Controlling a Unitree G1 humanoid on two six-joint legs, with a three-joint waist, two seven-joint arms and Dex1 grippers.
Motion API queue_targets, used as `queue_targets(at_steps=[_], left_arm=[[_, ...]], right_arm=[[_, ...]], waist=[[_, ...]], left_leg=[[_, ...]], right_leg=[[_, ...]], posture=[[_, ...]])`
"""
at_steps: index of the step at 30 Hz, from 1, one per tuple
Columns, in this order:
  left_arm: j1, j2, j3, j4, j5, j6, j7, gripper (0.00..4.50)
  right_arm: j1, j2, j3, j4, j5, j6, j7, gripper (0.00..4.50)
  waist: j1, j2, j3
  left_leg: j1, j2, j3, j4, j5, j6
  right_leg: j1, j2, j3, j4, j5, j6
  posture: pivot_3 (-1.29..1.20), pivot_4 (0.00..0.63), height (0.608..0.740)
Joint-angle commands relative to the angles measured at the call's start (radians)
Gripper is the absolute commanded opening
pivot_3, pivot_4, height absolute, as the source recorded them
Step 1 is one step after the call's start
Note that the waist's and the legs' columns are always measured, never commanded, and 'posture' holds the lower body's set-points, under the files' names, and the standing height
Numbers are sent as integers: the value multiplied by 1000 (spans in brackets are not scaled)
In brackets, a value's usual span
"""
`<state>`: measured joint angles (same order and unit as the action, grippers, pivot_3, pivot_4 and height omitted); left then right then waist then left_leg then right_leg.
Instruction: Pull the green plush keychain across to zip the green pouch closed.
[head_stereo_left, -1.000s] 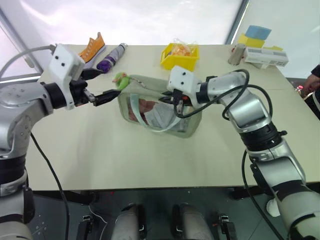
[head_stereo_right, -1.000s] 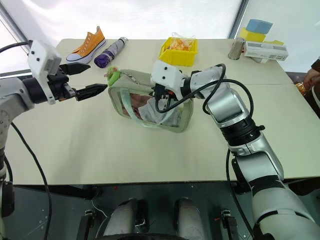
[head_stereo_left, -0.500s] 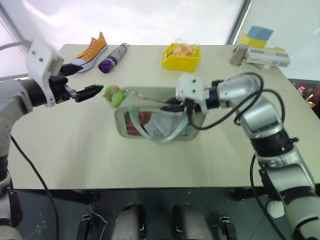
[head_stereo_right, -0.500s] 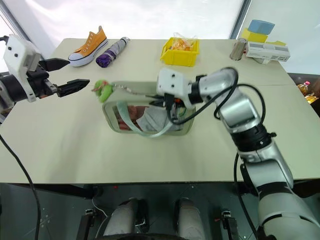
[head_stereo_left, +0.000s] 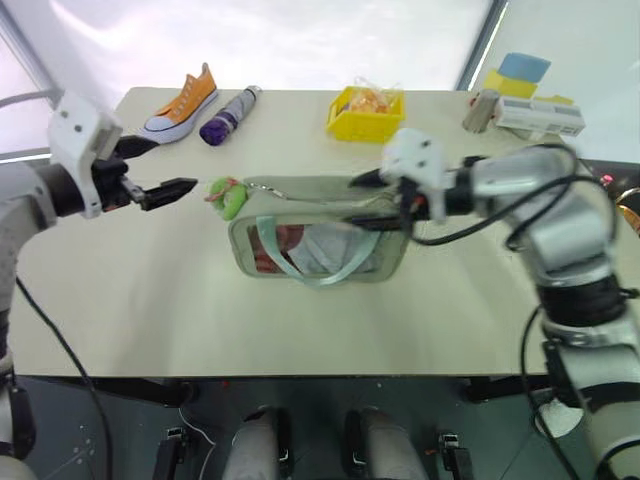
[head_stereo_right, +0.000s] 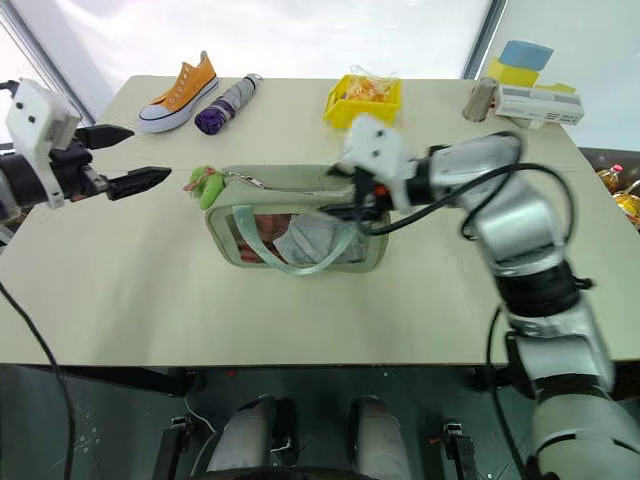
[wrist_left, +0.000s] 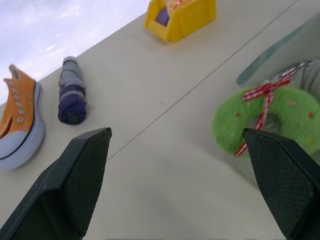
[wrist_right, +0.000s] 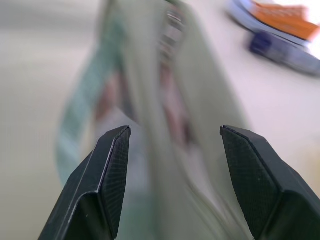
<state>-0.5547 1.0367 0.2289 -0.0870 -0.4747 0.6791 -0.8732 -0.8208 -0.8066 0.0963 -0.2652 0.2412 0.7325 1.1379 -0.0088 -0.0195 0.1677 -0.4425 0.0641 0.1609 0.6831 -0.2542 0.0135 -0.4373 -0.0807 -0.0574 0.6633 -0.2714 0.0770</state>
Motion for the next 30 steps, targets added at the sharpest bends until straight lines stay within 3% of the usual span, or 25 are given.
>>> queue_targets(at_steps=[1, 4, 9, 15, 16, 20, 23, 30], left_arm=[[-20, -1, 4, 7, 16, -43, -12, 4500], [-49, -43, -38, 37, 31, -57, -4, 4500], [-84, -91, -82, 63, 53, -69, -11, 4500], [-100, -136, -132, 71, 85, -92, -12, 4500], [-103, -147, -138, 74, 87, -93, -9, 4500], [-111, -180, -158, 95, 101, -113, -16, 4500], [-126, -195, -150, 122, 103, -124, -16, 3760], [-155, -168, -135, 135, 92, -106, -58, 292]], right_arm=[[64, -70, -33, -56, 38, -28, 50, 3105], [112, -94, -25, -35, 29, -66, 45, 3105], [90, -15, -1, 22, 22, -82, -29, 3105], [92, -2, 11, 21, 28, -101, -22, 294], [93, -2, 14, 19, 27, -105, -22, 71], [93, 3, 28, 14, 18, -115, -27, 71], [88, 3, 34, 15, 16, -120, -32, 0], [82, 3, 44, 19, 13, -124, -41, 0]], waist=[[-3, 0, 0], [-5, 0, 0], [-9, 0, 0], [-2, 0, 0], [-2, 0, 0], [-3, 0, 0], [-5, 0, 0], [-5, 0, 0]], left_leg=[[0, 0, 0, 0, 0, 0], [0, 0, 0, 0, 0, 0], [0, 0, 1, 0, 0, 0], [0, 0, 1, 0, 0, 0], [0, 0, 1, 1, 0, 0], [0, 0, 1, 0, 0, 0], [0, 0, 1, 0, 0, 0], [0, 0, 1, 0, 0, 0]], right_leg=[[0, 0, 0, 0, 0, 0], [-1, 1, 0, 0, 0, 0], [-1, 1, 0, 1, 0, 0], [-1, 1, 0, 1, 0, 0], [-1, 1, 0, 1, 0, 0], [-1, 1, 0, 1, 0, 0], [-1, 1, 0, 1, 0, 0], [-1, 1, 0, 1, 0, 0]], posture=[[0, 150, 740], [0, 150, 740], [0, 150, 740], [0, 150, 740], [0, 150, 740], [0, 150, 740], [0, 150, 740], [0, 150, 740]])
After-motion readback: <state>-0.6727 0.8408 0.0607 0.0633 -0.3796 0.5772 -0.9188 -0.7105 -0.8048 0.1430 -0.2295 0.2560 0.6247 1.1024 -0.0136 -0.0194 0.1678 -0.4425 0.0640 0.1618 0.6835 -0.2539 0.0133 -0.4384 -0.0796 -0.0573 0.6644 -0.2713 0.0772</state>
